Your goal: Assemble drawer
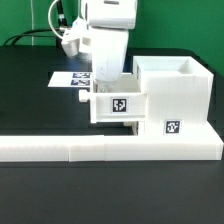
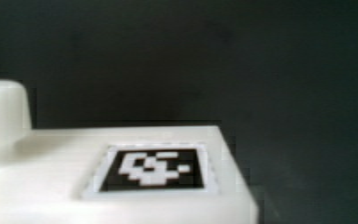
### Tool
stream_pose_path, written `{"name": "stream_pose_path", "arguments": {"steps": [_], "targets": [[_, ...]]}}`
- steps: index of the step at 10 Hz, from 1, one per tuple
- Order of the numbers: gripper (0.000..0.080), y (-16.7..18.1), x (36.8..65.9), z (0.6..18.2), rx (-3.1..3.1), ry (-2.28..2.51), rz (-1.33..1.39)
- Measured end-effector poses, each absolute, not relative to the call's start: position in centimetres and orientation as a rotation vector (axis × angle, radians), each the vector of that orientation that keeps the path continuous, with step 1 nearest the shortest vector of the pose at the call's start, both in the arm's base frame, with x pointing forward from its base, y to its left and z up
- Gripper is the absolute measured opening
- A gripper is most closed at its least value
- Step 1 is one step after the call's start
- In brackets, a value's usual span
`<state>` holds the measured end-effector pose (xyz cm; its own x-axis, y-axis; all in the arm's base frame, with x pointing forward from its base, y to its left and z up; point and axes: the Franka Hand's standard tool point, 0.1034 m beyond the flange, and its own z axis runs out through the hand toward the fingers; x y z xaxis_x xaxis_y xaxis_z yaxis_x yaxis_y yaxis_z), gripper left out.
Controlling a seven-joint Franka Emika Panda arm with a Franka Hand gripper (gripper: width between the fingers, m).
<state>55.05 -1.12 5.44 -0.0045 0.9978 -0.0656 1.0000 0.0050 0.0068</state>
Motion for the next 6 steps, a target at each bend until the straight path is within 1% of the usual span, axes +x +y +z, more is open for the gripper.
{"name": "stream_pose_path", "arguments": {"steps": [6], "targets": [[0.0042, -0.5, 55.2, 5.45, 2.2, 2.161, -0.049]]}}
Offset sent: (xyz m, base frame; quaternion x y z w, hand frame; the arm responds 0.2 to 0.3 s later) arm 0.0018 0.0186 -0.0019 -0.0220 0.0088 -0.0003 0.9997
